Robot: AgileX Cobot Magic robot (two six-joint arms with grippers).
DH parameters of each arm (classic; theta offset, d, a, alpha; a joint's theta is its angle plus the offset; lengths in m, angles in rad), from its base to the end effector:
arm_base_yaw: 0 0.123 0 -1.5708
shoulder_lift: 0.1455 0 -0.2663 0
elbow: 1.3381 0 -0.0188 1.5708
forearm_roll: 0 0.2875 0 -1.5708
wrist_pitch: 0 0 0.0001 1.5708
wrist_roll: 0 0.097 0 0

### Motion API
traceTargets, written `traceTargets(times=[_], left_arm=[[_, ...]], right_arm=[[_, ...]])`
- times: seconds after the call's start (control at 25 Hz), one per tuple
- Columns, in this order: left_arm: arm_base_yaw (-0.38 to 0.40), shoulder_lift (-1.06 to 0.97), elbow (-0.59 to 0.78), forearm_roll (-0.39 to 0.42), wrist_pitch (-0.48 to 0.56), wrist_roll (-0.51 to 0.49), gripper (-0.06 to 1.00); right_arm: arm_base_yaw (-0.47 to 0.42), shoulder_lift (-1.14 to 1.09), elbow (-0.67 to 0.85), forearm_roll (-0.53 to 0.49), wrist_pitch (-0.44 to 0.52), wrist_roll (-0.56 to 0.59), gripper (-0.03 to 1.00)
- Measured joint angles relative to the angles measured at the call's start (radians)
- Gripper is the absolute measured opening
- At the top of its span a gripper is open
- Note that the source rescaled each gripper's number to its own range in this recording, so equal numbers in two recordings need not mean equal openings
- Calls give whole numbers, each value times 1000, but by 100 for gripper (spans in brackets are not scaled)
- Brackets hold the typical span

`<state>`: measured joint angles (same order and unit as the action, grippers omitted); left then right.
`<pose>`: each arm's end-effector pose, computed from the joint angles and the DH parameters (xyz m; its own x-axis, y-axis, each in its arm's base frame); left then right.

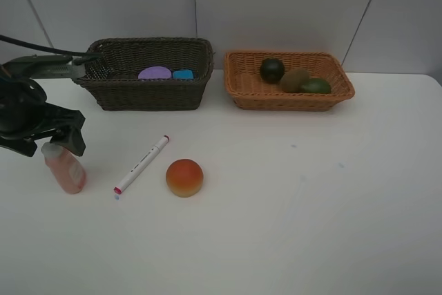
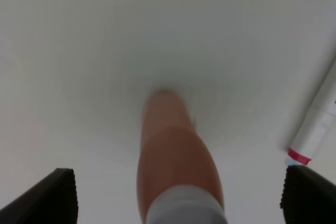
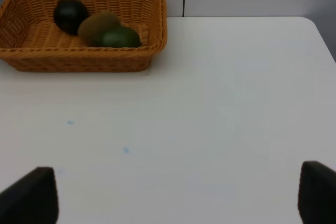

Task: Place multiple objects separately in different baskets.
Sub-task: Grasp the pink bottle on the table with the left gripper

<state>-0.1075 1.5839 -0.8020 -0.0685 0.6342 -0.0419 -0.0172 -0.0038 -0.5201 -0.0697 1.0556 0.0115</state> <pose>0.2960 -0.0359 0.1223 -0.9718 0.0074 -0.2357 0.0228 0.9978 -0.0625 0.0484 -0.0067 0.2993 -0.4305 -0.0154 -0.9024 0.0621 0.9970 -0.0467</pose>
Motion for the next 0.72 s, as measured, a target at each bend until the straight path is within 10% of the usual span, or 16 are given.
traceTargets(times=[0.72], left_arm=[[0, 122, -1, 0, -42, -1, 100]], right_arm=[[0, 0, 0, 0, 0, 0, 100]])
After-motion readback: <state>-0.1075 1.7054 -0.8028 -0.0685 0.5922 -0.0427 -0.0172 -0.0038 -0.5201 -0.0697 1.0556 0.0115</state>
